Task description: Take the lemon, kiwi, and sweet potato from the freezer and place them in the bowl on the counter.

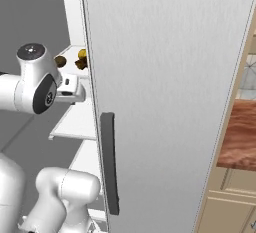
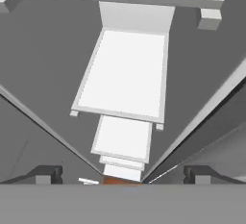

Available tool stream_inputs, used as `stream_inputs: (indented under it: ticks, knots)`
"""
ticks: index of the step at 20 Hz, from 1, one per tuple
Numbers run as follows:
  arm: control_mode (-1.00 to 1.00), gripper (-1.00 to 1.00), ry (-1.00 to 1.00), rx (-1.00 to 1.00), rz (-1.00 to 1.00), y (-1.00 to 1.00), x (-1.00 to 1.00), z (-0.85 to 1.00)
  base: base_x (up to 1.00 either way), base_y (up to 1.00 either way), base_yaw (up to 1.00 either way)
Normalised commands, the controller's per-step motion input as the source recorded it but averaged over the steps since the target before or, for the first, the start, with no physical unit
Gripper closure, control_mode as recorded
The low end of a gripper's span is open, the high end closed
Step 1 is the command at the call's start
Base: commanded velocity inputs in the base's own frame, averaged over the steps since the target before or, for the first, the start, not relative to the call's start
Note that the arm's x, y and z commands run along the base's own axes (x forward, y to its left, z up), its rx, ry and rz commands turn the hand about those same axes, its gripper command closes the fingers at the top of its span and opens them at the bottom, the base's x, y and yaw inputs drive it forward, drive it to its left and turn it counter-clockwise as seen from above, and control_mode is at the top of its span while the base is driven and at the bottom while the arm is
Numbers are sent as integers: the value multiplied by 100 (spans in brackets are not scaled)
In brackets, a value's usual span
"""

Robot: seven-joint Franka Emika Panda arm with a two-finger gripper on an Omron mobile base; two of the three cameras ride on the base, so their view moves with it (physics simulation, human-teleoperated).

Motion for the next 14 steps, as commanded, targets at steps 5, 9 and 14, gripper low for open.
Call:
stream_inputs:
  ticks: [5, 9, 14]
  knots:
    - [-100, -100, 0, 0, 0, 0, 65, 0, 0, 0, 0]
    - [-100, -100, 0, 0, 0, 7, 65, 0, 0, 0, 0]
    - [-100, -100, -1, 0, -2, 22, 57, 12, 0, 0, 0]
